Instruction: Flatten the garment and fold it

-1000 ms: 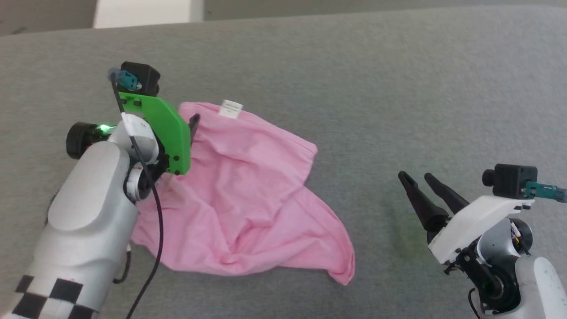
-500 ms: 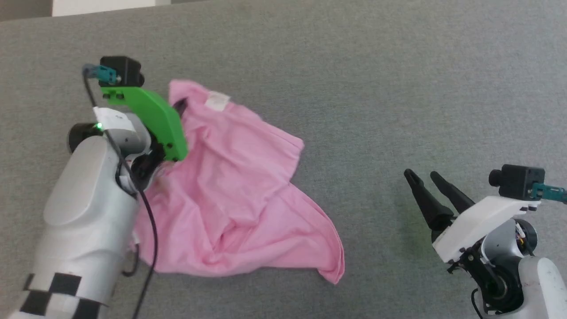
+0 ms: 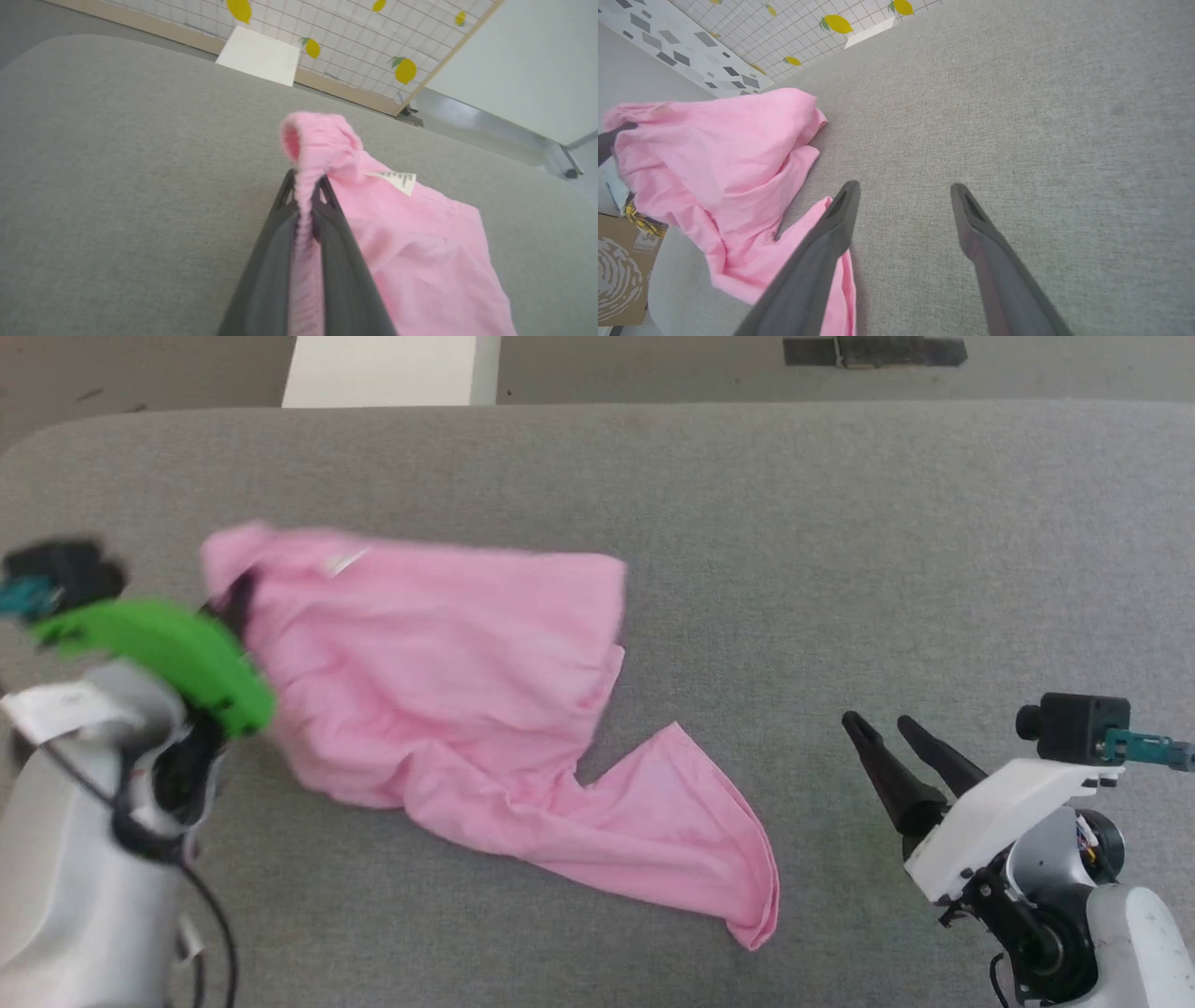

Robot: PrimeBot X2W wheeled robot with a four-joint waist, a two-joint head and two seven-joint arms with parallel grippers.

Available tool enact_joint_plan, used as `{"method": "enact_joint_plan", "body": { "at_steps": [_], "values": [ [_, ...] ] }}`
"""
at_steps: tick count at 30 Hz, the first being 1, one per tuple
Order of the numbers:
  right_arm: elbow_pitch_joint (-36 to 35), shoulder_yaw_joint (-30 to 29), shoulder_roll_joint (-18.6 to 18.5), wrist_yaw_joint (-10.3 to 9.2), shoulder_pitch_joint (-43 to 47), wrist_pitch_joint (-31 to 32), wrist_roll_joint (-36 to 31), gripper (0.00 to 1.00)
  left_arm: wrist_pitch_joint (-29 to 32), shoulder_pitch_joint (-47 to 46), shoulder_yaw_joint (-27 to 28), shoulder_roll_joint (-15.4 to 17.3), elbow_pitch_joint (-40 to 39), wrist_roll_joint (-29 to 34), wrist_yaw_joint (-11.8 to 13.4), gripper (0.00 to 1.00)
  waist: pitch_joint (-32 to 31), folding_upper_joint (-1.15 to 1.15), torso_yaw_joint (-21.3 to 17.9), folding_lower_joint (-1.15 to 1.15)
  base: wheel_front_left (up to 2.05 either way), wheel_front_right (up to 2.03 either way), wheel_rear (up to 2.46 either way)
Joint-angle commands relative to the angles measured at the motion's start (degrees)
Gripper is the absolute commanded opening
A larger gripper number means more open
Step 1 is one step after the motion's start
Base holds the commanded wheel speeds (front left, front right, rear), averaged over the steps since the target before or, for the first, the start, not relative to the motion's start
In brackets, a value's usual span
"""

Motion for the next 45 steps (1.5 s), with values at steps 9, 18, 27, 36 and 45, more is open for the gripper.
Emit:
{"method": "enact_joint_plan", "body": {
  "at_steps": [9, 18, 27, 36, 45],
  "values": [
    [-0.9, -0.3, 0.0, -0.08, -0.1, 0.0, -0.5, 1.00, -3.4, 10.1, 10.6, 1.9, 12.9, -3.2, 7.9, 0.00, 1.0, 0.00, -1.9, 0.00, 0.00, 0.00, 0.00],
    [-0.9, 4.7, 0.0, -0.08, -4.3, 1.9, -2.9, 1.00, -10.6, 11.1, 13.3, 0.5, 10.8, -4.5, 4.6, 1.00, 1.3, 0.00, -0.1, 0.00, 0.00, 0.00, 0.00],
    [12.0, 22.4, 0.0, -0.08, -23.1, 6.9, -10.5, 1.00, -32.6, 16.7, 12.6, 0.3, 0.5, 8.1, 5.8, 1.00, 3.3, 0.00, 2.9, 0.00, 0.00, 0.00, 0.00],
    [29.8, 32.0, 0.0, -0.08, -36.9, 9.0, -13.5, 1.00, -35.5, 18.7, 10.0, -3.4, -0.5, 11.0, 5.5, 1.00, 6.3, 0.00, 8.5, 0.00, 0.00, 0.00, 0.00],
    [38.5, 35.8, 0.0, -0.08, -38.0, 9.0, -11.3, 0.40, -35.7, 17.5, 8.6, -4.8, 0.8, 10.8, 4.7, 1.00, 6.9, 0.00, 10.1, 0.00, 0.00, 0.00, 0.00]
  ]
}}
